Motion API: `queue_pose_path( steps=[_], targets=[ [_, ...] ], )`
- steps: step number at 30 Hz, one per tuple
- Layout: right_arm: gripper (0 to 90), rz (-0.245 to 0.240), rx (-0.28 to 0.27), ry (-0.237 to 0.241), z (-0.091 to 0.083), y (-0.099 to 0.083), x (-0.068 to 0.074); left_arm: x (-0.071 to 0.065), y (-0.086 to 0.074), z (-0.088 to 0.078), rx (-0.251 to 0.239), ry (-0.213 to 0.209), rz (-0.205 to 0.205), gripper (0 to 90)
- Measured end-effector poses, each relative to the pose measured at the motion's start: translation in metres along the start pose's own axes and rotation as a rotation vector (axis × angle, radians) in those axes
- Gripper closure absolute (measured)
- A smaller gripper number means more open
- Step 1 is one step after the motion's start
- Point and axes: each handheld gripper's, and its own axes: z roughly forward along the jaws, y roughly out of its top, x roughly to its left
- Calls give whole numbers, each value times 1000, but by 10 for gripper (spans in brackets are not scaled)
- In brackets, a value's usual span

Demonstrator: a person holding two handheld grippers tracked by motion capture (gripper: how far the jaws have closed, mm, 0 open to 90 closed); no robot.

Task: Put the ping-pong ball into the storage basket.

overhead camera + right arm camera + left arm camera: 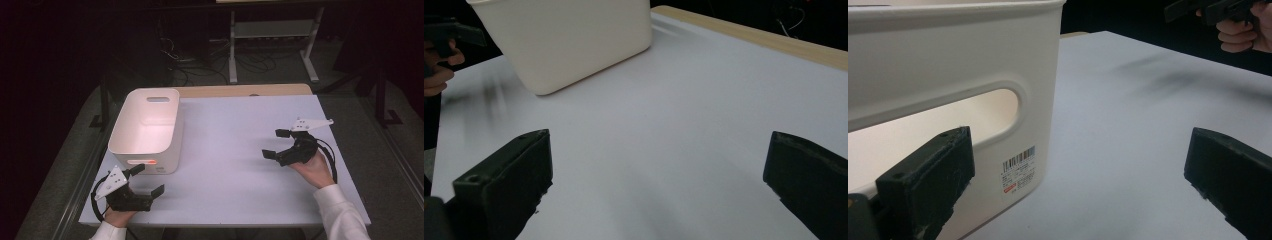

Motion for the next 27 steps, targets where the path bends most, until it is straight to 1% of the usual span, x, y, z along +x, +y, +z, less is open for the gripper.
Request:
queue_pose_path(
  steps=[3,8,9,10,16,18,19,21,23,25,27],
  targets=[
    [0,11,-21,-9,-5,-6,-1,0,0,0,0,0,0,0],
    [0,23,-36,-23,-12,-13,-2,0,0,0,1,0,2,0],
    [0,17,-43,-27,-13,-15,-3,0,0,0,1,-1,2,0],
    [0,28,-50,-28,-14,-16,-2,0,0,-1,2,-1,2,0],
    [0,30,-72,-47,-22,-25,-3,1,0,-1,2,-1,3,0],
    [0,23,-79,-59,-25,-29,-3,1,0,-1,2,-1,4,0],
    [0,28,-79,-58,-26,-30,-3,1,0,-1,2,-1,4,0],
    [0,21,-92,-69,-28,-34,-3,2,0,-1,0,2,-2,0],
    [0,30,-100,-70,-31,-36,-3,2,0,0,-1,4,-8,0],
    [0,29,-108,-76,-33,-38,-2,2,0,-1,0,5,-2,0],
    [0,18,-118,-79,-35,-40,-1,2,0,-1,-2,2,0,0]
  ],
)
